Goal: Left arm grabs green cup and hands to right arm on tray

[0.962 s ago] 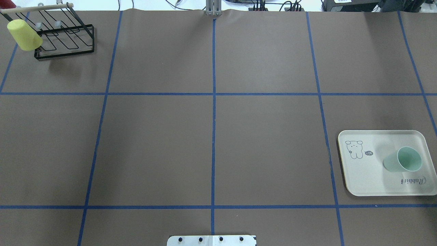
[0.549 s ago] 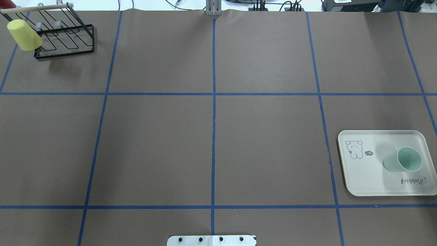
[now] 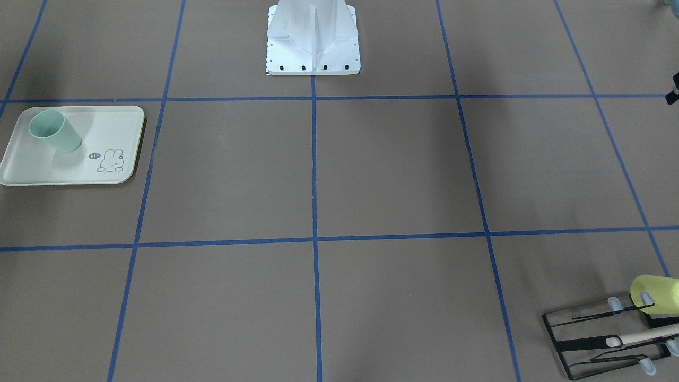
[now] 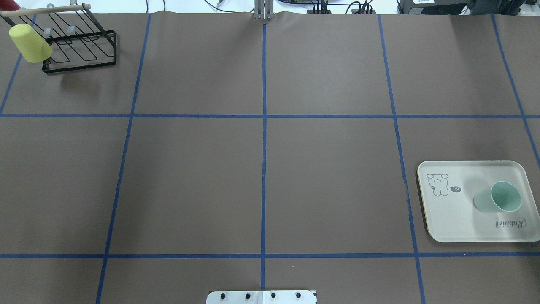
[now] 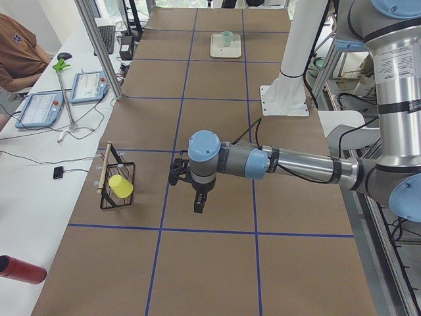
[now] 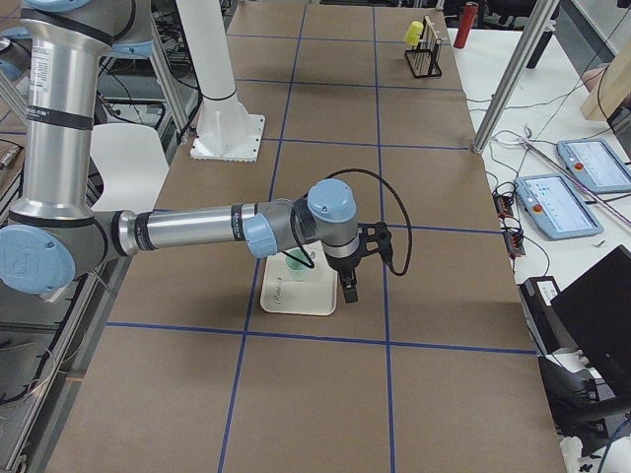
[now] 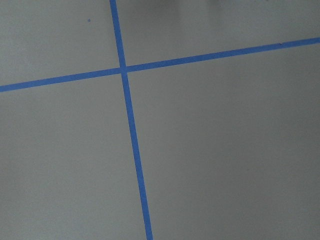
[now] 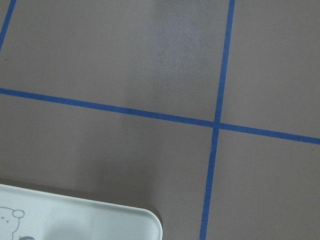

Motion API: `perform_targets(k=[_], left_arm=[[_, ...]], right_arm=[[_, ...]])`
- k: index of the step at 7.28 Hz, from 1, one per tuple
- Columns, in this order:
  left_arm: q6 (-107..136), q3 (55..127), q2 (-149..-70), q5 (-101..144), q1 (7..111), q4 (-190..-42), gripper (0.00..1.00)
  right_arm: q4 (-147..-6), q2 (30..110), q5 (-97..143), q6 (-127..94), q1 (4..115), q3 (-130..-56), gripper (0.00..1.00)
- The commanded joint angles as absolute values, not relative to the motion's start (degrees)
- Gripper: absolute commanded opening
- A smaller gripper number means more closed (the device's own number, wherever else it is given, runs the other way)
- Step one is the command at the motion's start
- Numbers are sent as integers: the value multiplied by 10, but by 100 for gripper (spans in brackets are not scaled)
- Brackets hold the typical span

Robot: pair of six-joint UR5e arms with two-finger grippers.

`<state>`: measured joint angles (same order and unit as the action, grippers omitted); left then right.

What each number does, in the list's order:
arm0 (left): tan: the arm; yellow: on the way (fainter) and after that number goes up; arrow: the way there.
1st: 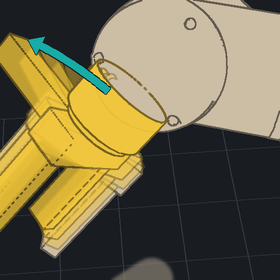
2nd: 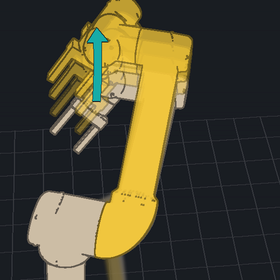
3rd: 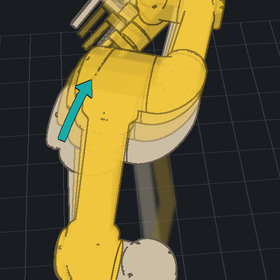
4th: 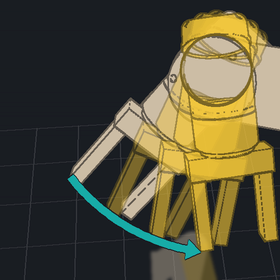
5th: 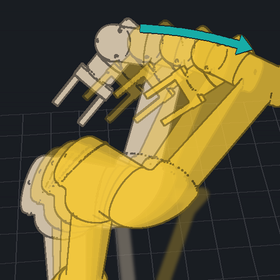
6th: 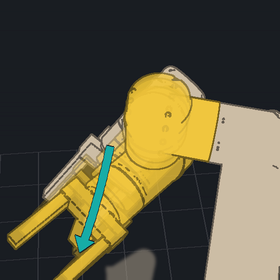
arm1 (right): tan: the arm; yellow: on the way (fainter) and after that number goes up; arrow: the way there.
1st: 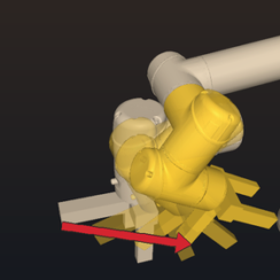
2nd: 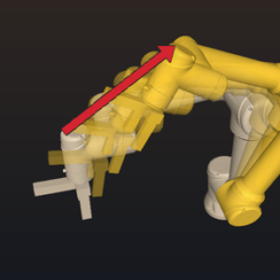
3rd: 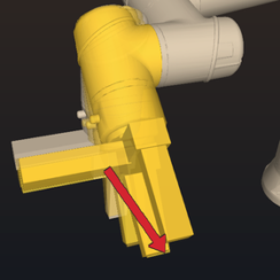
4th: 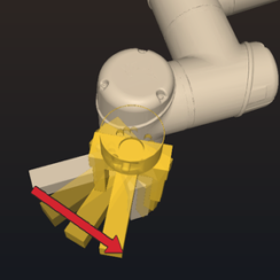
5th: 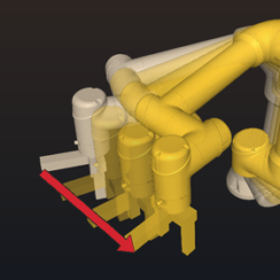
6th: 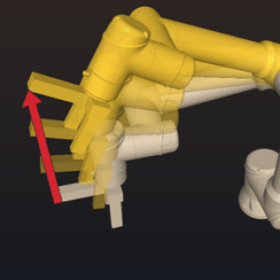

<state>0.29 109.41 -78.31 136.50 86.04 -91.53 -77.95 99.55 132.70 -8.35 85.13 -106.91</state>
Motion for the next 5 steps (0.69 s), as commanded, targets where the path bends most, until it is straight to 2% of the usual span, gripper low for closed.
perform_targets(k=[1, 3, 5], left_arm=[[4, 1090, -781, 1362, 861, -911, 100], [54, 1089, -774, 1362, 863, -908, 100], [86, 1091, -767, 1363, 869, -909, 100]], right_arm=[[-780, 996, 1323, -83, 849, -1069, 100], [-796, 994, 1322, -63, 838, -1065, 100], [-893, 971, 1322, 27, 864, -1069, 100]])
